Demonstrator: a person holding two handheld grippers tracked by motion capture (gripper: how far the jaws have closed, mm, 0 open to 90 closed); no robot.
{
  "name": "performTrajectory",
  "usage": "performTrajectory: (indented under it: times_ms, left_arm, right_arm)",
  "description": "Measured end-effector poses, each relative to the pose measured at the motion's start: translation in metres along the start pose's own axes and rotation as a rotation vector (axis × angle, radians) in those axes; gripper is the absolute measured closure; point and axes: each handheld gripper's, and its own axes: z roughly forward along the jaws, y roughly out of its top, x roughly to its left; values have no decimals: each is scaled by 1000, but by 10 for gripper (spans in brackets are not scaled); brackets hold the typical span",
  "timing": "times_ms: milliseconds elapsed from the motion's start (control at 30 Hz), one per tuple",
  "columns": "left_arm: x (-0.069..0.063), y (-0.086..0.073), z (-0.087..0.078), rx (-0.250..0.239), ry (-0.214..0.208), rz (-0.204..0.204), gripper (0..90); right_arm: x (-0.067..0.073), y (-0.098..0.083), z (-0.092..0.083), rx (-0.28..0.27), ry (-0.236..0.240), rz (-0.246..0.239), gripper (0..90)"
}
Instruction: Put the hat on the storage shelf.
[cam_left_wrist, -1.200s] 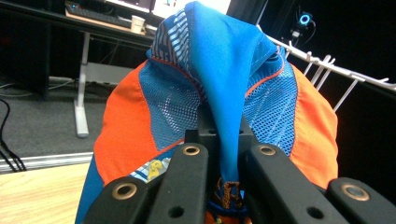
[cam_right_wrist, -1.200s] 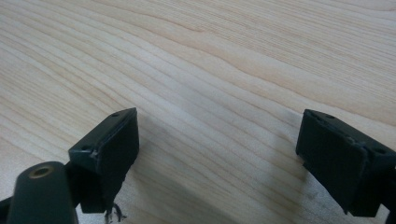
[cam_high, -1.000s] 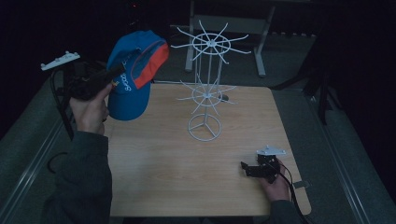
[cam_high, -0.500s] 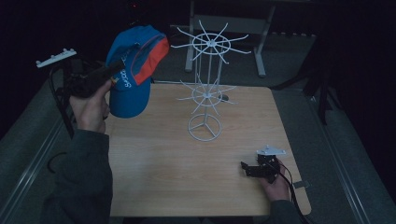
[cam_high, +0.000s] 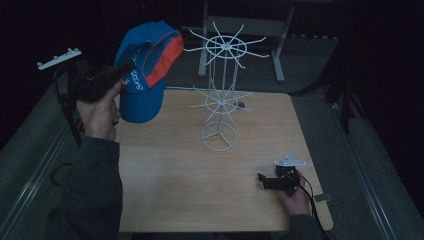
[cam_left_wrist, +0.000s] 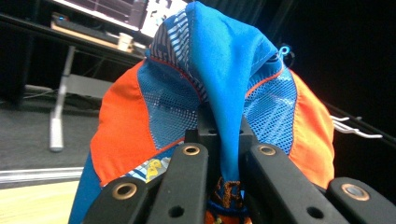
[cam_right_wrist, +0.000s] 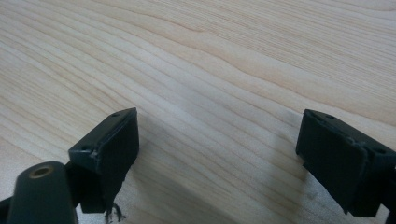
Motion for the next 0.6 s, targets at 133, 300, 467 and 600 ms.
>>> performTrajectory:
  times_ms: [133, 300, 467, 600]
  left_arm:
    - [-2, 0, 0, -2, -13, 0, 891]
    - [-4, 0, 0, -1, -56, -1, 891]
    - [-10, -7, 2, 21, -111, 47, 891]
    - [-9, -10, 1, 23, -141, 55, 891]
  right_arm:
    - [0, 0, 0, 0, 0, -1, 131]
    - [0, 0, 0, 0, 0, -1, 131]
    - [0, 0, 0, 0, 0, 0, 131]
    - [0, 0, 0, 0, 0, 0, 131]
